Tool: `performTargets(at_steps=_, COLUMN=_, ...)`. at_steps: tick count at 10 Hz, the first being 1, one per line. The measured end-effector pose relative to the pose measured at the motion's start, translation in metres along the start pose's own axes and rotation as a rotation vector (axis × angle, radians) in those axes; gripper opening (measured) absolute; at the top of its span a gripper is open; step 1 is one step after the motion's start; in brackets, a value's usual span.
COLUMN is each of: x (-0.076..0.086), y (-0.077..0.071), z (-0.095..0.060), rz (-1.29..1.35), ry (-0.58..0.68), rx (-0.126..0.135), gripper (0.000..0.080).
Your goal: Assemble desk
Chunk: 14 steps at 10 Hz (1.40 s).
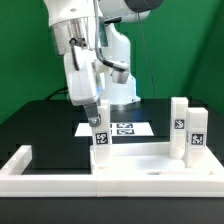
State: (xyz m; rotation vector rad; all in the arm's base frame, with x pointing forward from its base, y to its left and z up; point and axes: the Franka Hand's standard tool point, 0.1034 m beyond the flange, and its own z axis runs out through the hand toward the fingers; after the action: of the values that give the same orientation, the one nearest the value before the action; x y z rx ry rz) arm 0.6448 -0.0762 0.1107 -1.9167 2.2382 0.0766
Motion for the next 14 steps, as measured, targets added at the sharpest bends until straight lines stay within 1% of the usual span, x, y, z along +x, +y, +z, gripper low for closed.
performTargets(at_steps=2, x=0.001, y=0.001, z=0.000, rz=-0.041, ry=0.001, rx=-0.001, gripper=0.0294)
performTargets(at_steps=3, x=0.000, y=0.000, z=0.001, rz=-0.061, ry=0.004, rx=0.000, gripper=0.0484)
performTargets(at_steps=4, x=0.000, y=-0.004, z=0.001, rz=-0.294, ry=0.036, rx=0.022, gripper=0.0484)
performTargets(at_steps=5, x=-0.006, y=-0.005, z=0.005, rz=-0.546, ry=0.050, rx=0.040, gripper=0.0608)
performTargets(at_steps=6, x=-0.007, y=-0.002, z=0.007, rz=-0.717, ry=0.039, rx=0.035, gripper=0.0642)
performTargets(at_steps=7, x=-0.011, y=0.000, z=0.007, rz=-0.746, ry=0.041, rx=0.032, gripper=0.0642)
performTargets(at_steps=10, x=-0.008, y=0.000, z=0.008, rz=-0.982, ry=0.052, rx=0.014, gripper=0.0649)
performTargets(at_steps=11, x=-0.009, y=0.003, z=0.008, rz=-1.231, ry=0.052, rx=-0.031, gripper=0.0649)
performTargets(at_steps=12, x=-0.010, y=0.004, z=0.008, rz=-1.380, ry=0.029, rx=-0.050, gripper=0.0649)
performTargets(at_steps=14, x=-0.008, y=0.003, z=0.008, rz=-1.332, ry=0.036, rx=-0.047, gripper=0.0640)
